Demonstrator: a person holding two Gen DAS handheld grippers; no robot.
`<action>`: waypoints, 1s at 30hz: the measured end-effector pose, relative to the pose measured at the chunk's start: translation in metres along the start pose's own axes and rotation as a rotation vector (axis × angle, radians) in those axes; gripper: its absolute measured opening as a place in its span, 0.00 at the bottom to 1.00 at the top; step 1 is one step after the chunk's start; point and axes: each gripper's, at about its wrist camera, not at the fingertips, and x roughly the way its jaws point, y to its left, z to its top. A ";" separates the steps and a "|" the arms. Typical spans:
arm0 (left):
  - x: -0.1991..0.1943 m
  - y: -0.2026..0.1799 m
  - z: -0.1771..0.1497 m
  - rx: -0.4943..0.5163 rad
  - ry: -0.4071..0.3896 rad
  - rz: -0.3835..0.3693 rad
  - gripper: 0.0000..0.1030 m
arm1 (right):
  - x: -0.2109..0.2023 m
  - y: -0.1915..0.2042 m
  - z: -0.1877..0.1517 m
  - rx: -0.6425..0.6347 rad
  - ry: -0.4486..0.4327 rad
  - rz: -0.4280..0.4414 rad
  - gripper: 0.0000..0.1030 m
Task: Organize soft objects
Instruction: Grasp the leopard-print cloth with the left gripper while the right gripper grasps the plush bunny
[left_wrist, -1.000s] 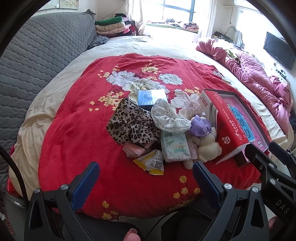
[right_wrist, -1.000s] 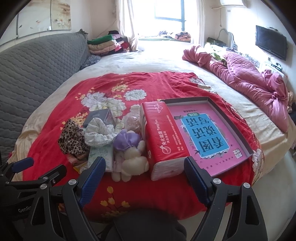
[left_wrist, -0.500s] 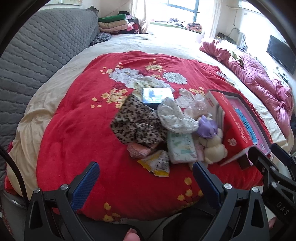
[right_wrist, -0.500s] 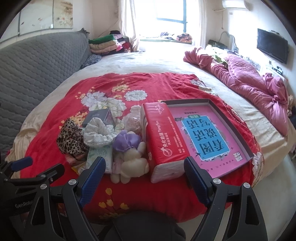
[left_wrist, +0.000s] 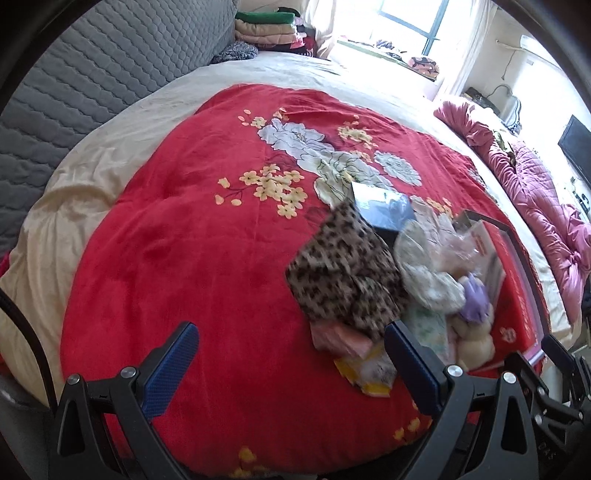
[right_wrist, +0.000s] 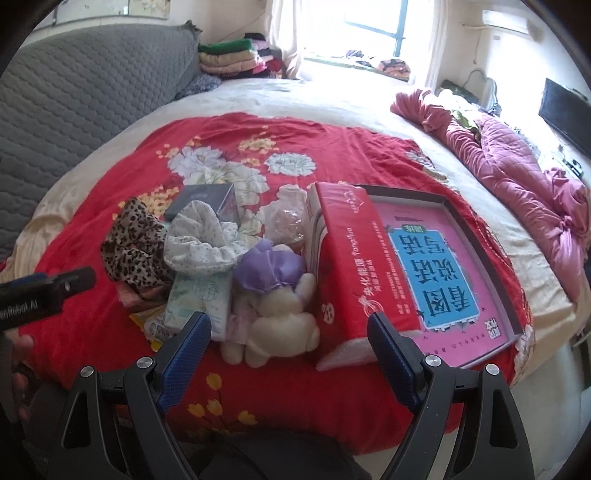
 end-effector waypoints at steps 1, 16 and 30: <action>0.004 0.001 0.004 -0.003 0.000 -0.002 0.98 | 0.003 0.000 0.002 0.000 0.005 -0.002 0.85; 0.050 0.000 0.027 0.025 0.025 -0.039 0.88 | 0.035 0.006 0.020 -0.130 0.027 -0.084 0.85; 0.061 0.015 0.028 -0.032 0.026 -0.162 0.51 | 0.101 0.042 0.023 -0.339 0.141 -0.176 0.56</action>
